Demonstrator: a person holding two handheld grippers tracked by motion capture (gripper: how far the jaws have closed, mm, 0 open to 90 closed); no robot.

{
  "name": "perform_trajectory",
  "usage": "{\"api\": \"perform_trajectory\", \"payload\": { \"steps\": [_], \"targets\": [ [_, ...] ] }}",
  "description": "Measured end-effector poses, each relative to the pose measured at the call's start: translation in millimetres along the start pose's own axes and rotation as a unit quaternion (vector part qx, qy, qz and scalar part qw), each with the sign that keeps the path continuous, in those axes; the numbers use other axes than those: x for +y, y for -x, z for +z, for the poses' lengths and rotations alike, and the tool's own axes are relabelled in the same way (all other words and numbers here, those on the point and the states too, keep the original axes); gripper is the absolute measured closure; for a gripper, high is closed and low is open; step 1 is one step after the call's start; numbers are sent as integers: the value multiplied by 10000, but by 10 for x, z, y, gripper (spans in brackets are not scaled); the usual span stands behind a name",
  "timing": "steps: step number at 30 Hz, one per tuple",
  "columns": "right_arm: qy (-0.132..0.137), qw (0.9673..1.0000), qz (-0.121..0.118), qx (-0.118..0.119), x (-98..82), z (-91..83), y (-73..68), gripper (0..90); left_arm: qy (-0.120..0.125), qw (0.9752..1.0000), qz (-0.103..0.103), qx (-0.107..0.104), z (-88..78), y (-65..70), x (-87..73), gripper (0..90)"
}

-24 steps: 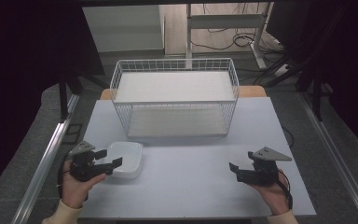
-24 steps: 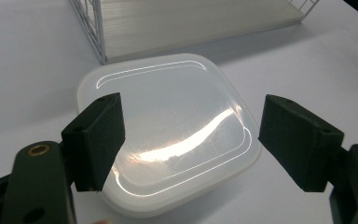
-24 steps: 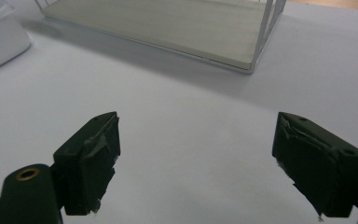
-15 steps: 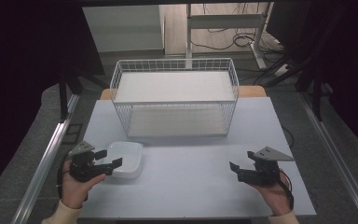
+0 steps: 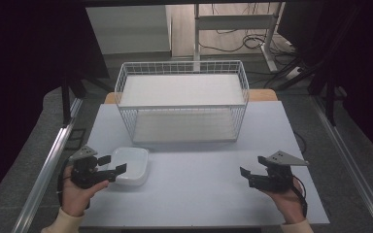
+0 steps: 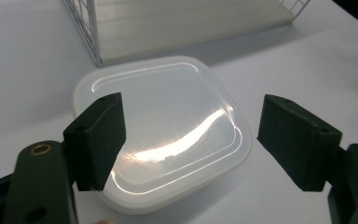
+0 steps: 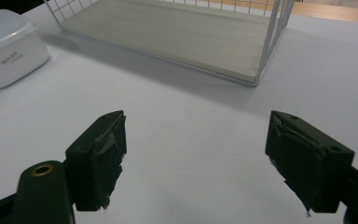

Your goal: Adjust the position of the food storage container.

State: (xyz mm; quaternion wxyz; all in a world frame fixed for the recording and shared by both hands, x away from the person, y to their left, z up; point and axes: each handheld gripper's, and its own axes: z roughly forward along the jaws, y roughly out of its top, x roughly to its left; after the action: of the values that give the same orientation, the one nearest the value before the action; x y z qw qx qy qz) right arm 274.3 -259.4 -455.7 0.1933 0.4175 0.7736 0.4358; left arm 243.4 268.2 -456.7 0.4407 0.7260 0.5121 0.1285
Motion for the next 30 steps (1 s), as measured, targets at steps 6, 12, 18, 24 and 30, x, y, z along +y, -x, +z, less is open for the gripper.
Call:
{"api": "perform_trajectory", "payload": {
  "steps": [6, 12, 18, 24, 30],
  "targets": [
    [-107, 9999, -70, 41, -13, 18, -1, 211, -14, 9999, -92, 124, -70, -51, 69, 243],
    [-134, 9998, -114, 33, -10, 14, -9, 211, -190, 9996, -105, 206, -63, -123, 146, 269],
    [-181, 9998, -112, -37, -10, 32, -3, 211, -387, 9984, -225, 347, -117, -279, 186, 308],
    [-238, 9996, -131, -68, -25, 48, 3, 210, -394, 9976, -326, 471, -179, -436, 196, 415],
    [-177, 9998, -83, 95, -12, 41, -10, 208, -507, 9958, -419, 642, -148, -623, 188, 583]
  ]
}}
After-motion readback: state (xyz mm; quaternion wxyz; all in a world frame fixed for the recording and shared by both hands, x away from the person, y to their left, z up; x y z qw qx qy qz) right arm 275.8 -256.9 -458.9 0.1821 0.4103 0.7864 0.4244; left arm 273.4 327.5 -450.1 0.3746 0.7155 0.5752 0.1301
